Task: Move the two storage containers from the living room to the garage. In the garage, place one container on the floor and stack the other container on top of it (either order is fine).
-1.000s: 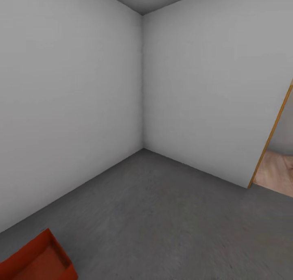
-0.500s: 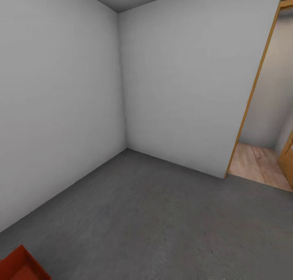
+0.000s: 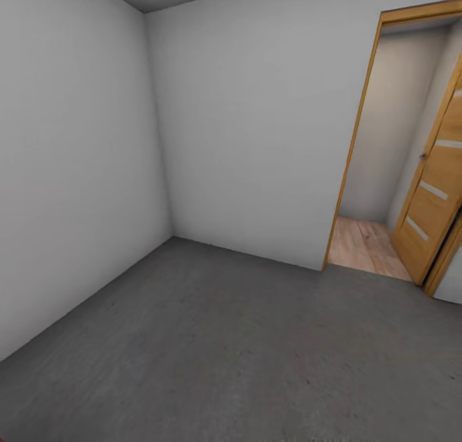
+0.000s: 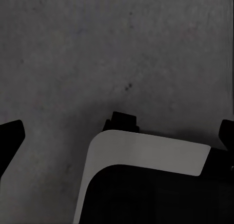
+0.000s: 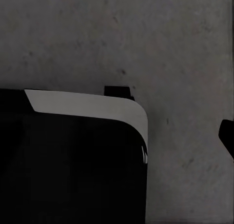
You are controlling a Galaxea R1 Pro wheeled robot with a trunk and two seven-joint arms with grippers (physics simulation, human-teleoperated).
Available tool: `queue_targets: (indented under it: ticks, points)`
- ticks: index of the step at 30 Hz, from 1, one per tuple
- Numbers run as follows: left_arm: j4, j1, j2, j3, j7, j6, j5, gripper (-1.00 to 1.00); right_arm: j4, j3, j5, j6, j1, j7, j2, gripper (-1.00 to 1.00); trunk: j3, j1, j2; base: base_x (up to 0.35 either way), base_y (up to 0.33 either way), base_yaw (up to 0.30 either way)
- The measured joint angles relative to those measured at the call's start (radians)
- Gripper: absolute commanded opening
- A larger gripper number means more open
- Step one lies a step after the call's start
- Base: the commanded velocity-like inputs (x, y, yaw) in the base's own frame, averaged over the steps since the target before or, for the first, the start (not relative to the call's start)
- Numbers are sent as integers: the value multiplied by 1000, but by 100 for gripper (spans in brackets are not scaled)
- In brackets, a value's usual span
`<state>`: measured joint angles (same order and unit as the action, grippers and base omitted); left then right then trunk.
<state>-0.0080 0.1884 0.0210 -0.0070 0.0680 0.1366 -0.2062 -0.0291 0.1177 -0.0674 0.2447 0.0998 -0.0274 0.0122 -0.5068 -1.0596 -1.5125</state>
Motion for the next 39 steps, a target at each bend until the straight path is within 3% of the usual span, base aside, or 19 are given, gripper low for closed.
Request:
queue_targets:
  ticks: [39]
  points:
    - [0, 0, -1, 0, 0, 0, 0, 100, 0, 0, -2, -7, 0, 1, 4, 100, -14, 0, 0, 0, 0, -300]
